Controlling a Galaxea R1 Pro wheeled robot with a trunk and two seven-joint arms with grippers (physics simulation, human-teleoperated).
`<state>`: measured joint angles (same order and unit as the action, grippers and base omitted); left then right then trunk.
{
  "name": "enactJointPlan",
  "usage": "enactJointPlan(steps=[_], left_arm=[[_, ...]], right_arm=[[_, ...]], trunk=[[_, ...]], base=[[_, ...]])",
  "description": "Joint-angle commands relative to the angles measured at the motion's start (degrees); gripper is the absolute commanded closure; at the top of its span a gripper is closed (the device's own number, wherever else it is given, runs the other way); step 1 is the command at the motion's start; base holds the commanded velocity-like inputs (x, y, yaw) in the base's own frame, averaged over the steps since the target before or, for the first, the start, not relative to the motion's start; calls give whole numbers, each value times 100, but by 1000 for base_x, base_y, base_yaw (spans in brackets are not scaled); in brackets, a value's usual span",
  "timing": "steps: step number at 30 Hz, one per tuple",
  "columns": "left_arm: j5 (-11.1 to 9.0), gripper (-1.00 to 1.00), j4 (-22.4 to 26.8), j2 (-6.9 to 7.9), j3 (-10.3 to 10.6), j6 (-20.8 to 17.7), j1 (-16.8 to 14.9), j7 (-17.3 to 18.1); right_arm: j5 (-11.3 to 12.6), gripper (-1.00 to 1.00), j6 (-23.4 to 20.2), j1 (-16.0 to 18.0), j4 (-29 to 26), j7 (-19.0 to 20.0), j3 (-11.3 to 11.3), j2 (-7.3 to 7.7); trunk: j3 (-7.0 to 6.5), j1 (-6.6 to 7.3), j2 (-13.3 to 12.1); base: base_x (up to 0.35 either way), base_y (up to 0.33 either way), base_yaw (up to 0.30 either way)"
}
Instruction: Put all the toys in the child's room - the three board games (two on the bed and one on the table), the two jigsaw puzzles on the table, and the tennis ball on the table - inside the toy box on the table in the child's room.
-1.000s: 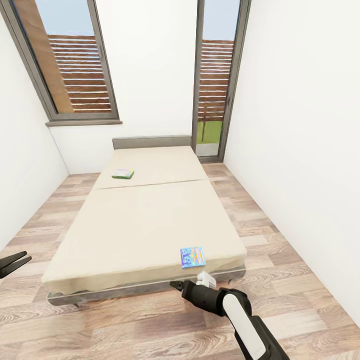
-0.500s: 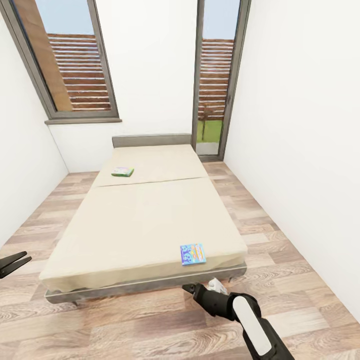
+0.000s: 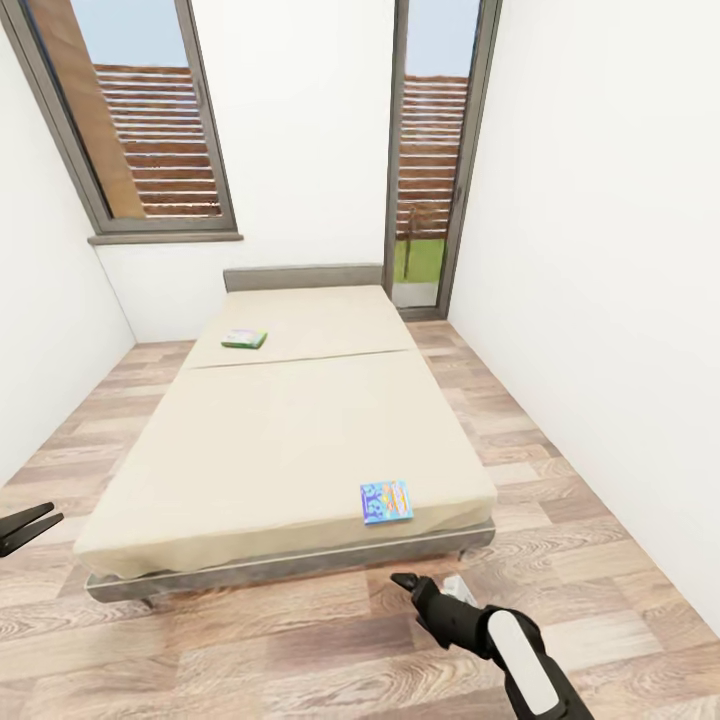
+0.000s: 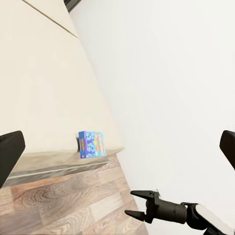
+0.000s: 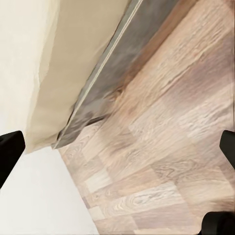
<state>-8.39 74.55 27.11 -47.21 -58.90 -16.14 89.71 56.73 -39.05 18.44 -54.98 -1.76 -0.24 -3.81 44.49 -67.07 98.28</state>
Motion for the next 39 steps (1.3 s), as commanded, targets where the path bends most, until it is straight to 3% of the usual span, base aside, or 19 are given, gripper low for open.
enactJointPlan(steps=[1, 7, 12, 21, 29, 32, 33, 36, 39], left_arm=[[9, -100, 0, 0, -1, -61, -4, 29], [0, -100, 2, -3, 19, -61, -4, 29], [-3, -100, 5, -4, 24, -61, -4, 29], [-17, -100, 7, -4, 28, -61, -4, 29], [-41, -100, 44, -4, 76, -72, -4, 29], [-74, -100, 58, -8, 344, -99, -4, 29], [-74, -100, 58, -8, 344, -99, -4, 29], [-181, -100, 61, -29, 865, -109, -4, 29], [-306, -100, 65, -53, 1204, -107, -4, 29]], right_arm=[[31, -100, 32, 2, 37, -9, -26, -2], [40, -100, 274, 2, 219, 90, -109, -28], [46, -100, 437, 2, 355, 408, -249, -54], [42, -100, 570, 2, 764, 1419, -466, -86], [46, -100, 830, 2, 964, 1726, -504, -92], [49, -100, 983, 2, 992, 1783, -509, -93], [49, -100, 983, 2, 992, 1783, -509, -93], [56, -100, 1044, 2, 1005, 1802, -517, -93], [84, -100, 1059, 2, 1010, 1814, -519, -93]], trunk=[[23, -22, 44], [131, -154, 285], [221, -264, 485], [221, -264, 485], [221, -264, 485], [221, -264, 485], [221, -264, 485], [221, -264, 485], [221, -264, 485]], base=[[0, 0, 0], [0, 0, 0], [0, 0, 0], [0, 0, 0], [0, 0, 0], [0, 0, 0], [0, 0, 0], [0, 0, 0], [0, 0, 0]])
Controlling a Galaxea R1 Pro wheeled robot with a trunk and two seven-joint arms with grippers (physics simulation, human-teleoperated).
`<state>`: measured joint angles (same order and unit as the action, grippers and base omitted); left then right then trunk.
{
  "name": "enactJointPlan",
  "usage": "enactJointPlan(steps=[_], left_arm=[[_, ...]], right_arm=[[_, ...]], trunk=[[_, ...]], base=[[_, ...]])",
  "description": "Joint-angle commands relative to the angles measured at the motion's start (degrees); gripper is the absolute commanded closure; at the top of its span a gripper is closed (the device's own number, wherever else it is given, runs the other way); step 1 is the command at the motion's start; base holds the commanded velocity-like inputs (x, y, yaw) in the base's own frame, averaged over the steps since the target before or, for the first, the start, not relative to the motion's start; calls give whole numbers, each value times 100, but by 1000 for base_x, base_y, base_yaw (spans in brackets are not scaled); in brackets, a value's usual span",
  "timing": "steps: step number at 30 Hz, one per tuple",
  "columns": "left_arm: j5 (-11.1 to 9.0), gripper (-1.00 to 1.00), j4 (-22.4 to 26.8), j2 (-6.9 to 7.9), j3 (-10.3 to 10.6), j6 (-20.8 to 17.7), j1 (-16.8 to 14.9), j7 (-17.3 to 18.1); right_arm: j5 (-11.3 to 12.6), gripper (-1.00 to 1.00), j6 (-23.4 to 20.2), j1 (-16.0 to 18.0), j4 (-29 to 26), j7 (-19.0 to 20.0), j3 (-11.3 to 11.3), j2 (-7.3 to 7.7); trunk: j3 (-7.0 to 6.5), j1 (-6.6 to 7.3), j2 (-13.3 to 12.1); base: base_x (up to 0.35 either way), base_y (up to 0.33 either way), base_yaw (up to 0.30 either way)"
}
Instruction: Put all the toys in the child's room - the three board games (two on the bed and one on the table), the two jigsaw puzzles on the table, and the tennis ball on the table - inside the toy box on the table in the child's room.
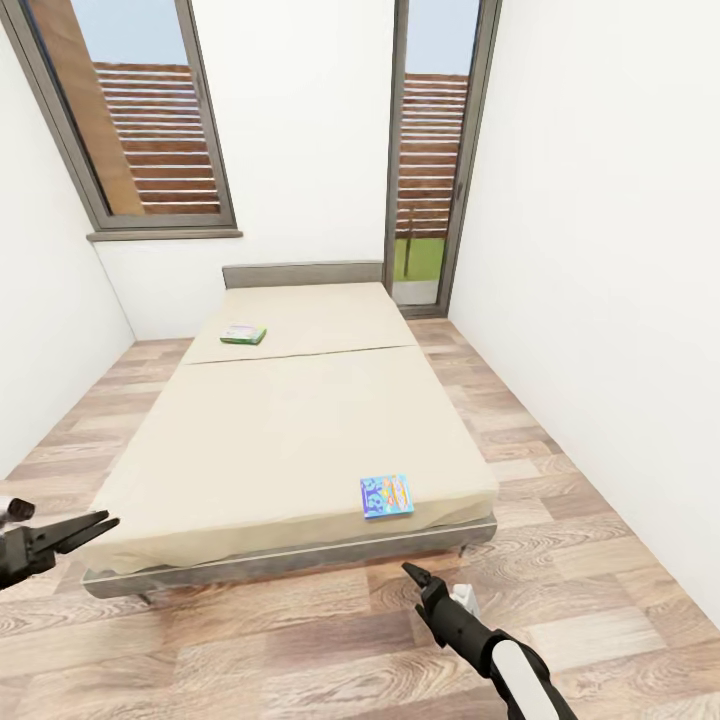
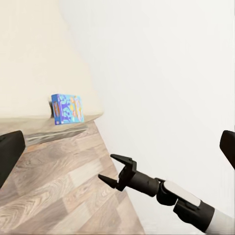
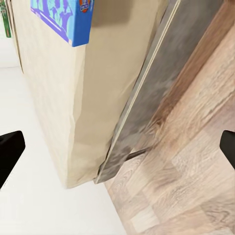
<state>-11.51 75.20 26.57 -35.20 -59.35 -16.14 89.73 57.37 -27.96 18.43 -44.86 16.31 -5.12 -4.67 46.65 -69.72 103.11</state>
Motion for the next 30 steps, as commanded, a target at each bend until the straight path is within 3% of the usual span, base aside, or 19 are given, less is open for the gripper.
enactJointPlan(steps=[1, 4, 6, 8, 18, 30], left_arm=[[-46, -100, 1, -7, 112, -59, -3, 27], [-199, -100, -2, -41, 439, -45, -7, 27], [-330, -100, 9, -126, 824, -28, -10, 27], [-373, -100, 12, -165, 989, -18, -11, 27], [-410, -100, 12, -218, 1177, -7, -12, 27], [-389, -100, 5, -253, 1191, 38, -12, 27]], right_arm=[[39, -100, -46, 3, 0, 17, -33, -5], [131, -100, -40, 3, 2, 96, -38, -2], [313, -100, -33, 3, 3, 292, -40, 3], [421, -100, -29, 3, 4, 444, -43, 7], [542, -100, 199, 3, 45, 618, -72, 3], [558, -100, 539, 3, 78, 649, -363, 46]], trunk=[[5, 1, 2], [5, 1, 2], [5, 1, 2], [5, 1, 2], [5, 1, 2], [5, 1, 2]], base=[[0, 0, 0], [0, 0, 0], [0, 0, 0], [0, 0, 0], [0, 0, 0], [0, 0, 0]])
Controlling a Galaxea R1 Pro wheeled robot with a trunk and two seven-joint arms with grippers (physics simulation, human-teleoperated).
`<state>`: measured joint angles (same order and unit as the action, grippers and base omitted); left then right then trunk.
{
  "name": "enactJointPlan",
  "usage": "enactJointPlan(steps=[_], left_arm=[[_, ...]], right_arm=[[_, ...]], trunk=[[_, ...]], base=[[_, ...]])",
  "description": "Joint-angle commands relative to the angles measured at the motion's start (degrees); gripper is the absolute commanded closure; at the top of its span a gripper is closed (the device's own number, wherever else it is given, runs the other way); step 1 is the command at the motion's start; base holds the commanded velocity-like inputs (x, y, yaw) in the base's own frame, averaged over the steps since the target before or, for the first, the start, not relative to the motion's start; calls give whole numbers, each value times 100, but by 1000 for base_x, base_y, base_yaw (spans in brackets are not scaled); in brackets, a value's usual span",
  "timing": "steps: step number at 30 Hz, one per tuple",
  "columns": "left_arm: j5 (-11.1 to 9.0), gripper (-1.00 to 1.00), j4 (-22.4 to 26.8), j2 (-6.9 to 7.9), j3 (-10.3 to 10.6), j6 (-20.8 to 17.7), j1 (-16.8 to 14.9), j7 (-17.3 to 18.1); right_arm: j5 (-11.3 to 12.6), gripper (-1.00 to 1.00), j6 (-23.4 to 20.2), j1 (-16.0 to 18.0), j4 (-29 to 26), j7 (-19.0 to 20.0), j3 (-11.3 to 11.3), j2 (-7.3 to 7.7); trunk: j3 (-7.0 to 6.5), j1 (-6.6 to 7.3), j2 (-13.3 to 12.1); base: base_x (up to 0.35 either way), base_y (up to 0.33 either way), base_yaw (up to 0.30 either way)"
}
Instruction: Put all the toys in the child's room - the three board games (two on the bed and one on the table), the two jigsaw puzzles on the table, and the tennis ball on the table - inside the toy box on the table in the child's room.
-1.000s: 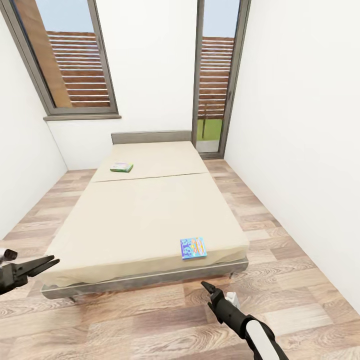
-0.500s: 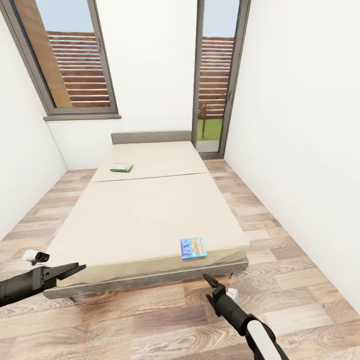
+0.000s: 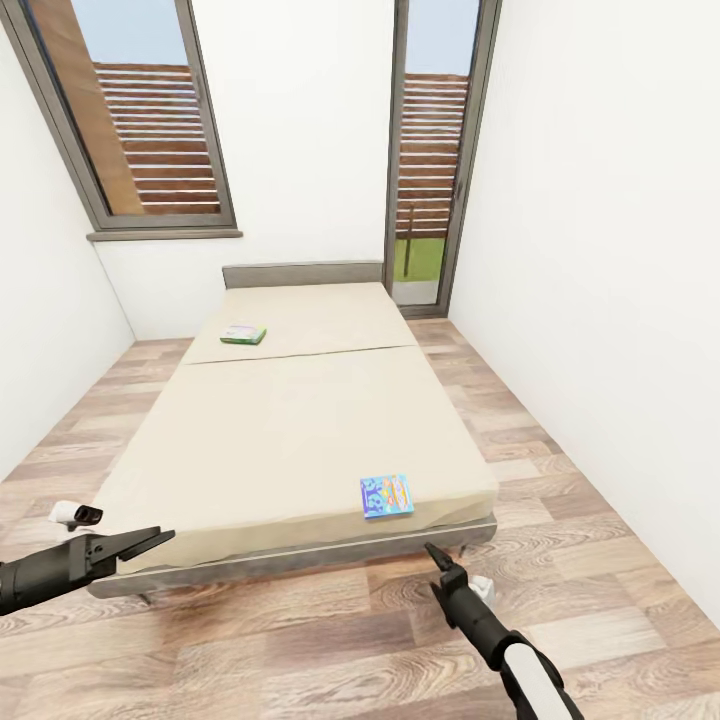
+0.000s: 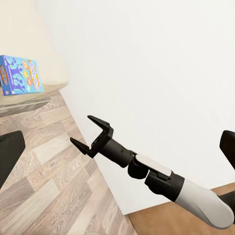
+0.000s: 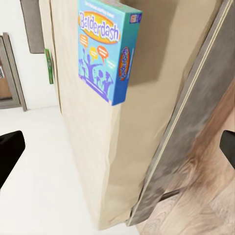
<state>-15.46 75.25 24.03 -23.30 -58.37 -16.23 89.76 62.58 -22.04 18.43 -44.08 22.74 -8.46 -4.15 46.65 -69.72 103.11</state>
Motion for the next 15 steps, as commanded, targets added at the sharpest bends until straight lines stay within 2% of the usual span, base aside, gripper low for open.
enactJointPlan(steps=[1, 8, 15], left_arm=[[9, -100, -4, -18, -1, -43, -3, 24], [-13, -100, -16, -69, -31, -4, -3, 24], [-25, -100, -18, -170, -41, 82, -3, 24]], right_arm=[[38, -100, -47, 3, -2, 20, -45, 3], [34, -100, -34, 3, -4, 171, -71, 29], [12, -100, -16, 2, -4, 477, -76, 36]], trunk=[[5, 1, 2], [5, 1, 2], [5, 1, 2]], base=[[0, 0, 0], [0, 0, 0], [0, 0, 0]])
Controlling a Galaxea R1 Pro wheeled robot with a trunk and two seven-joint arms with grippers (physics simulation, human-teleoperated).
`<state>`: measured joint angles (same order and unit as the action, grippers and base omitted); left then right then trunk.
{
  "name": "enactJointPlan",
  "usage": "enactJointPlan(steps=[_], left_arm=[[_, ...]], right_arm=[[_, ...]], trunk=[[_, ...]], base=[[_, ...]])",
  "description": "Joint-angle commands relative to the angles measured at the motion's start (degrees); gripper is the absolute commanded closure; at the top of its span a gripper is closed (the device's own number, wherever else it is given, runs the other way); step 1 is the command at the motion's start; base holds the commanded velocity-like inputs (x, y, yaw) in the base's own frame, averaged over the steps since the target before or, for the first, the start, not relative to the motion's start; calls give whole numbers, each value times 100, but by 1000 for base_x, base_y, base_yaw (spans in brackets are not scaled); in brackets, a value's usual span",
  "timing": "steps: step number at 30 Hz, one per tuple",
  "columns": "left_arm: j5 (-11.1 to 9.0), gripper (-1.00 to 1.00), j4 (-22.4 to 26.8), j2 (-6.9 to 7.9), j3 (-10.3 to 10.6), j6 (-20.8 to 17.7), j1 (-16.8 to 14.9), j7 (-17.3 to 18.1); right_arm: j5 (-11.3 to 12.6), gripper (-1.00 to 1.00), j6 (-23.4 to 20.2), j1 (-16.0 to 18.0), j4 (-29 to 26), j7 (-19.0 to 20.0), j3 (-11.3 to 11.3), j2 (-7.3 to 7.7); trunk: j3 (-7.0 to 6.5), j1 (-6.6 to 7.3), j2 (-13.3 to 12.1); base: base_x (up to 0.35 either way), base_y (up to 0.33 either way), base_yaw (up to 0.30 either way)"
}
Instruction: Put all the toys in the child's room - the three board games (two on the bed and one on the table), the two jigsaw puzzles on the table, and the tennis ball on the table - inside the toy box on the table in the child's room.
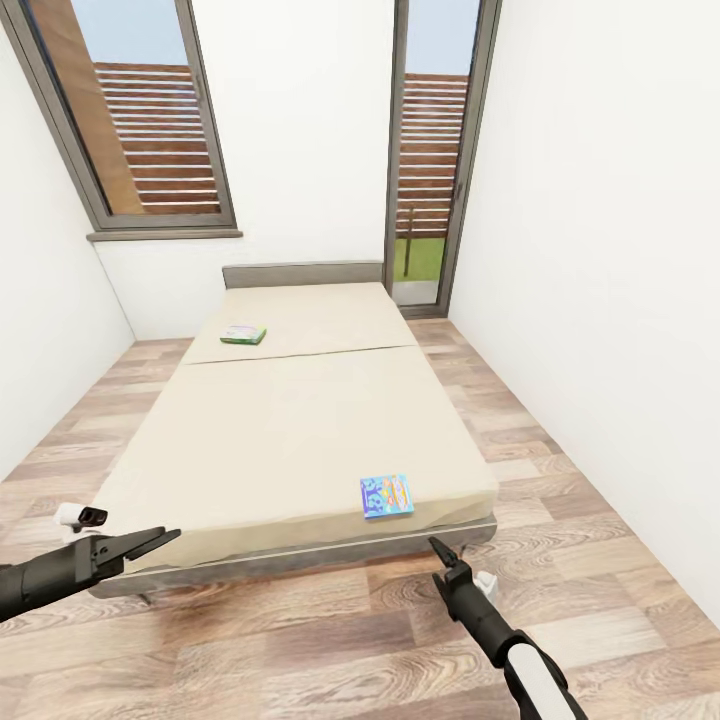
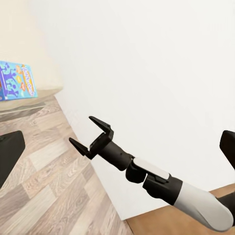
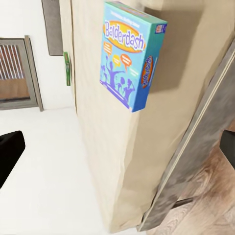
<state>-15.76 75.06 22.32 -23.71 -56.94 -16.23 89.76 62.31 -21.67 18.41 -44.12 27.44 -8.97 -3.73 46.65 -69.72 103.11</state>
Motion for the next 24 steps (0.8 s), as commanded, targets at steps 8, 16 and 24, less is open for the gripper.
enactJointPlan(steps=[8, 16, 24], left_arm=[[3, -100, 0, -115, -2, 45, -3, 24], [2, -100, 0, -129, -2, 54, -3, 24], [2, -100, 0, -133, -2, 59, -3, 24]], right_arm=[[37, -100, -25, 2, 8, 255, -19, 1], [50, -100, -16, 4, 9, 313, -39, -8], [53, -100, -13, 4, 9, 380, -110, -13]], trunk=[[5, 1, 2], [5, 1, 2], [5, 1, 2]], base=[[0, 0, 0], [23, 0, 0], [43, 0, 0]])
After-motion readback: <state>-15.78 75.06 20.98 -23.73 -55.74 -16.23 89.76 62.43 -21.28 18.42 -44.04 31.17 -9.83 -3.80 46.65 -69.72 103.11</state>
